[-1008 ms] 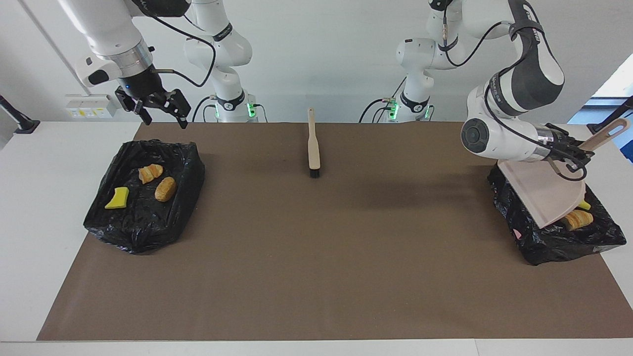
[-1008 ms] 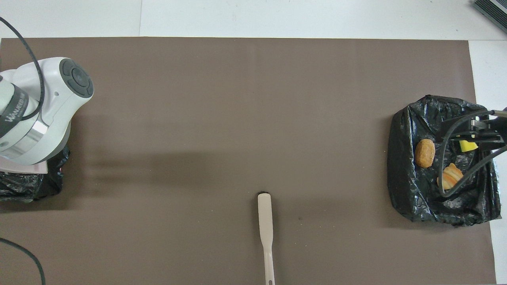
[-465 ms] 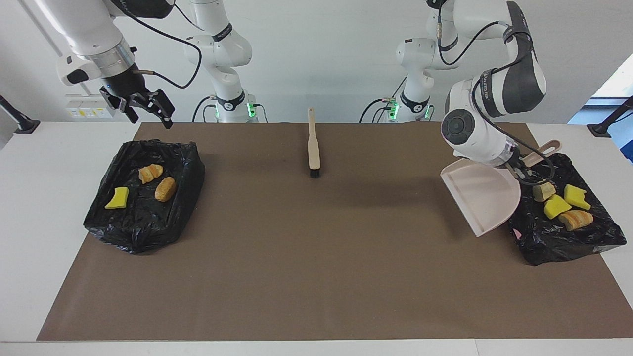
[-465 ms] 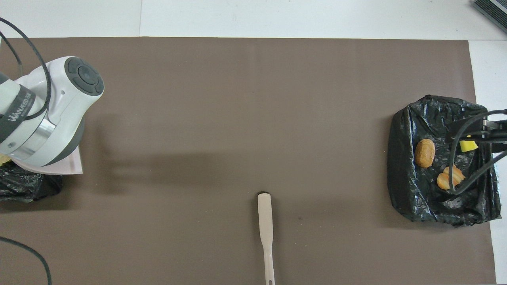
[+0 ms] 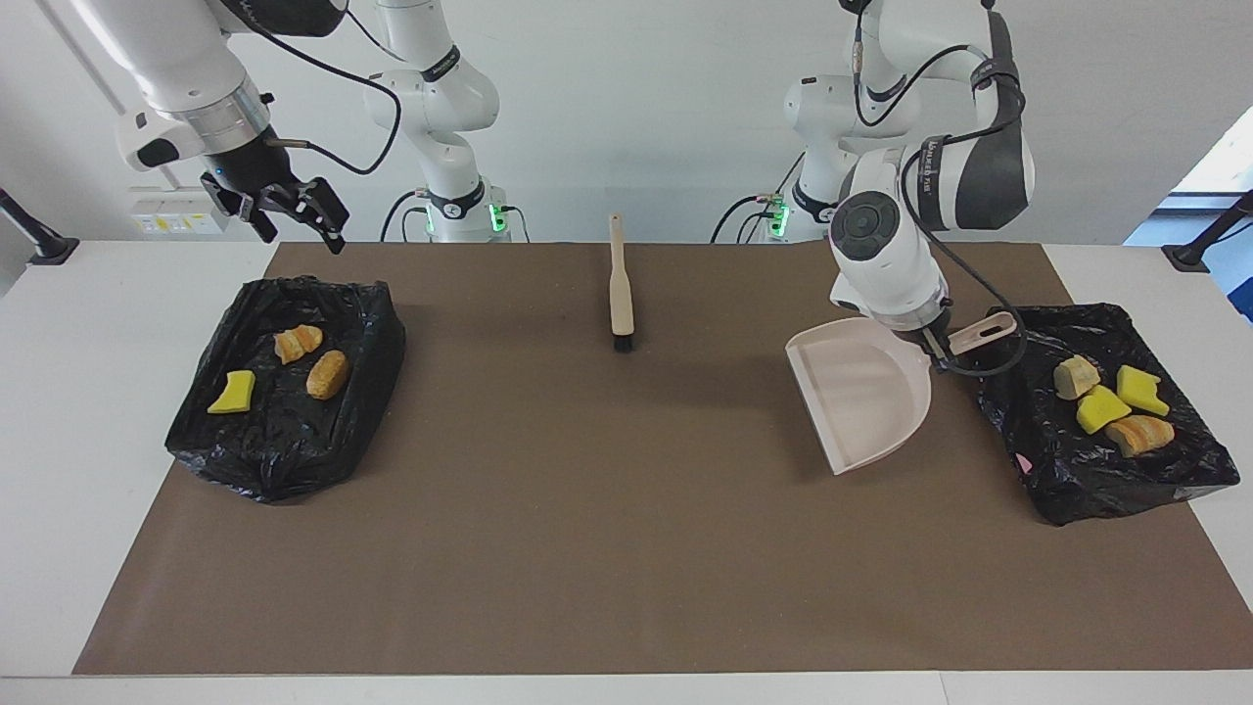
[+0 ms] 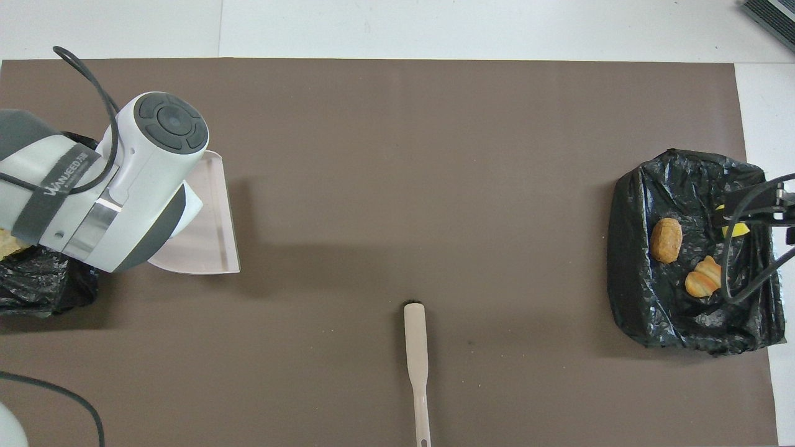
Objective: Sweep and dump trash in bin
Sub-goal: 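Tip the dustpan over the black bag with the left gripper, then carry the empty dustpan to the table center with the left gripper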
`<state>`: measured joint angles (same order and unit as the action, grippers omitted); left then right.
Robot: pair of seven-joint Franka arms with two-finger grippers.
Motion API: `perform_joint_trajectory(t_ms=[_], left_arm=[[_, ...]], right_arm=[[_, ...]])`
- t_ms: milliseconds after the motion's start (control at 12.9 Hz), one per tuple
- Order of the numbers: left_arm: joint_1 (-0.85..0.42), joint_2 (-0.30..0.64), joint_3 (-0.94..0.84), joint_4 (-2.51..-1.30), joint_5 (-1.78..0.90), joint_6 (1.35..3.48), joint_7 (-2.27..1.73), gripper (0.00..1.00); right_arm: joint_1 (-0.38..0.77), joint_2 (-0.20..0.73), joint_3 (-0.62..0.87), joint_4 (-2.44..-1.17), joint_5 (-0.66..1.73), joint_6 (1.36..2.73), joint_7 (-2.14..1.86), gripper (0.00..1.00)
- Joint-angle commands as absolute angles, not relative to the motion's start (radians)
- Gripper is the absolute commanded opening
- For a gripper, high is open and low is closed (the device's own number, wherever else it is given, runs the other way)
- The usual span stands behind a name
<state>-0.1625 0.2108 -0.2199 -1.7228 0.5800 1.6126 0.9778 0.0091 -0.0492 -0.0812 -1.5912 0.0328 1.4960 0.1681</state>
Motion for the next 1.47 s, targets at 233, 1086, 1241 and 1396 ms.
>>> perform_joint_trajectory(t_ms=[233, 1086, 1241, 1396], left_arm=[[-0.163, 0.238, -0.311, -1.698, 0.437, 1.625, 0.702, 0.00], [-0.183, 0.440, -0.462, -1.467, 0.298, 1.640, -0.093, 0.00], [-0.210, 0.466, -0.462, -1.445, 0.298, 1.675, -0.200, 0.00], [-0.236, 0.512, -0.471, -1.366, 0.272, 1.667, -0.305, 0.00]], right_arm=[[0.080, -0.060, -0.158, -1.594, 0.031, 1.489, 0.166, 1.00], [0.083, -0.058, -0.140, -1.591, 0.049, 1.499, 0.157, 1.00], [0.086, -0.061, -0.140, -1.597, 0.034, 1.505, 0.082, 1.00], [0.078, -0.061, -0.140, -1.606, 0.029, 1.549, 0.006, 1.00]])
